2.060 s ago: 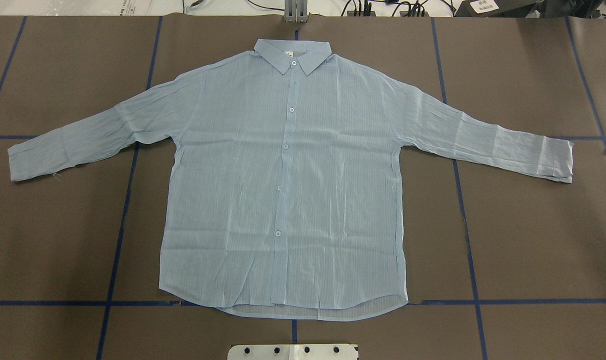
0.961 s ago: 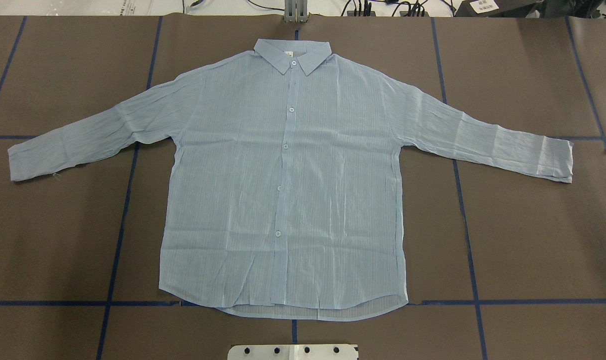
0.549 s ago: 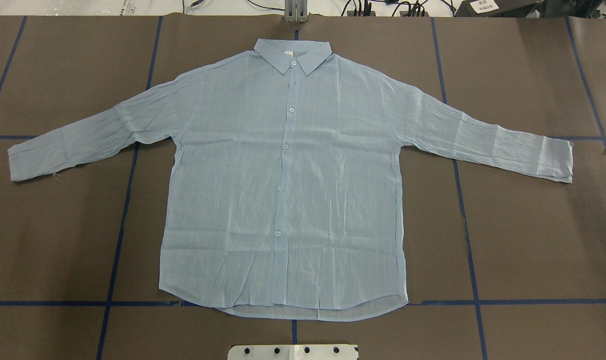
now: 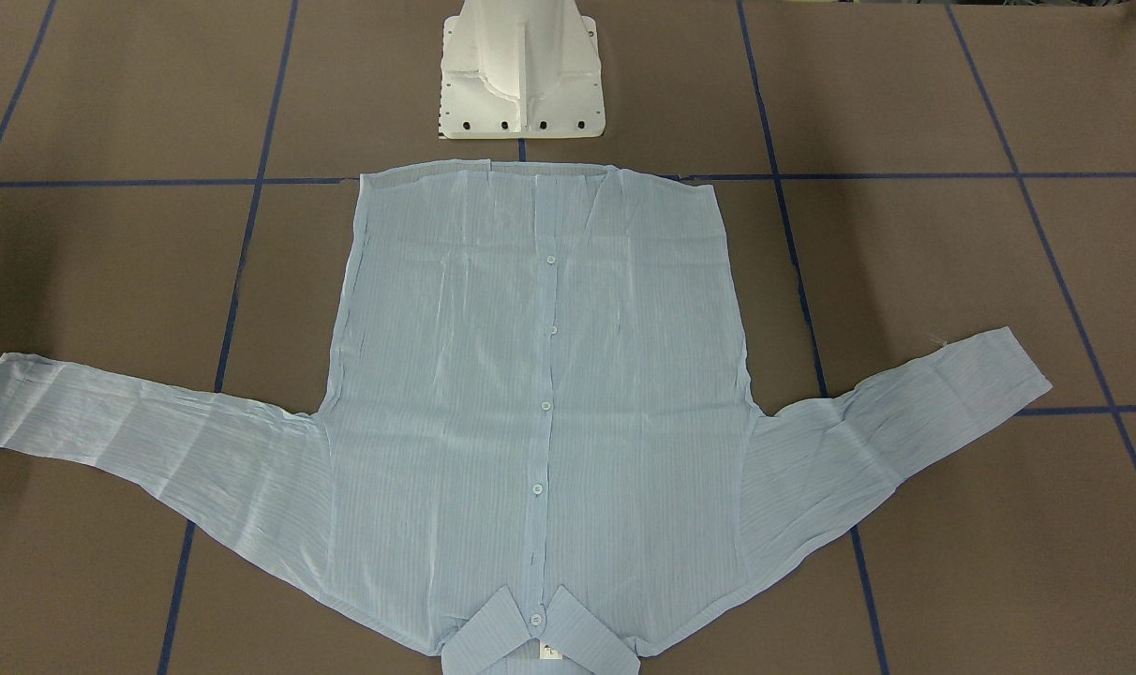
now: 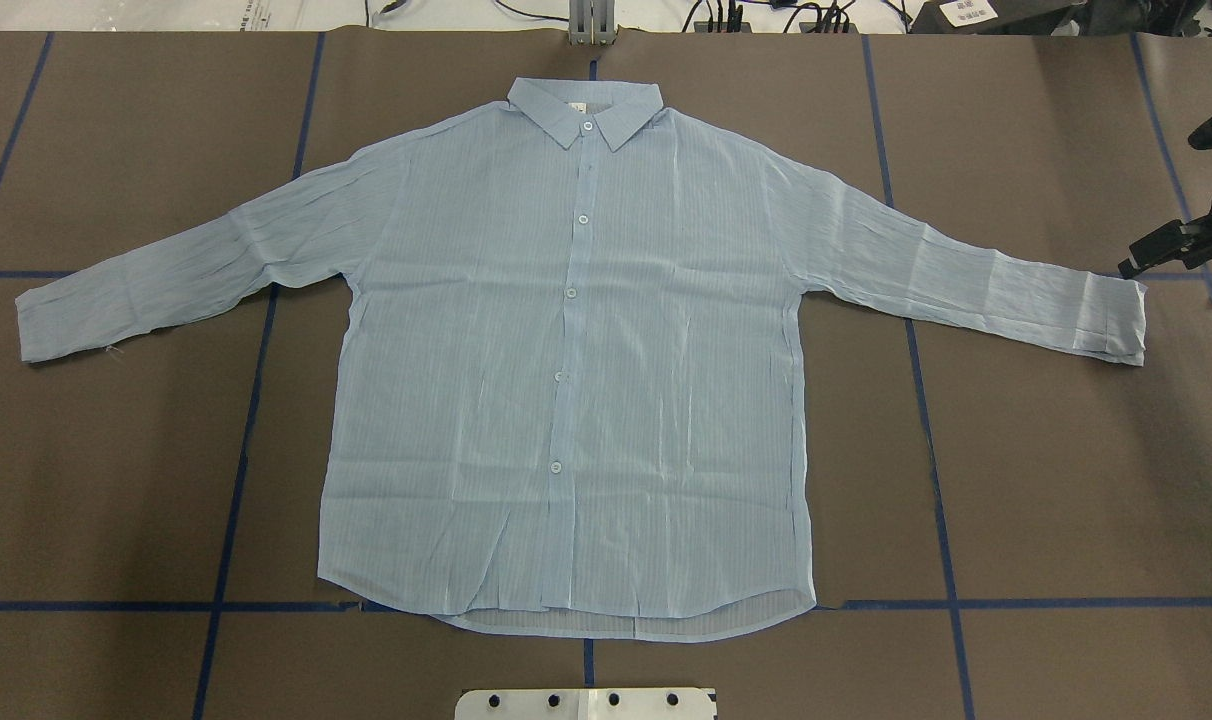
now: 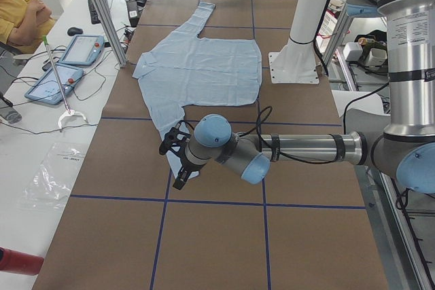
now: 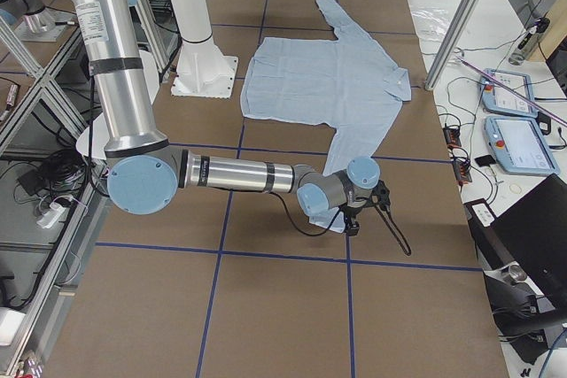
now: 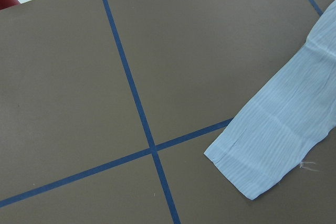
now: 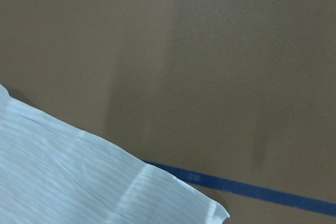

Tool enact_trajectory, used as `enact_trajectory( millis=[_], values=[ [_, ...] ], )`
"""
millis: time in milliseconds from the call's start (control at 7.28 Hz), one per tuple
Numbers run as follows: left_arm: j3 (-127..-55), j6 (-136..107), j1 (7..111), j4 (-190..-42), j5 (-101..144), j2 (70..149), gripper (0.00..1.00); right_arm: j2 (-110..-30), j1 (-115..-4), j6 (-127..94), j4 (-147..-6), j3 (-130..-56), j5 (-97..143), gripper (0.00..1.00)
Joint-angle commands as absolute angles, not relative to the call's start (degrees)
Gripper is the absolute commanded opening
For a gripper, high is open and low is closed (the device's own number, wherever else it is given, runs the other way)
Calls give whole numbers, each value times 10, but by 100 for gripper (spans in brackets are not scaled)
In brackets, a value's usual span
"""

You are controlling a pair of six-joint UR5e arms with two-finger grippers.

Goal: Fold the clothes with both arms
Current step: 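Lower the right gripper onto the sleeve cuff nearest it and grasp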

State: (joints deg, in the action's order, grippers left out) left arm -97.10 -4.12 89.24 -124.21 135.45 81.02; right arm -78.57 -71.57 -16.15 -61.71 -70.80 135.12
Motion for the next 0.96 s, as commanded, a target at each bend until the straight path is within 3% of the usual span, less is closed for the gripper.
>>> enact_trajectory(
  millis=[0,824],
  values=[
    [-969,-40,892,-1242,1353,811,100,-774,-707,-163,-613,-672,1339,92],
    [-968,-37,893,-1251,1355,810,100,-777,-708,-178,-613,-650,1356,91]
  ],
)
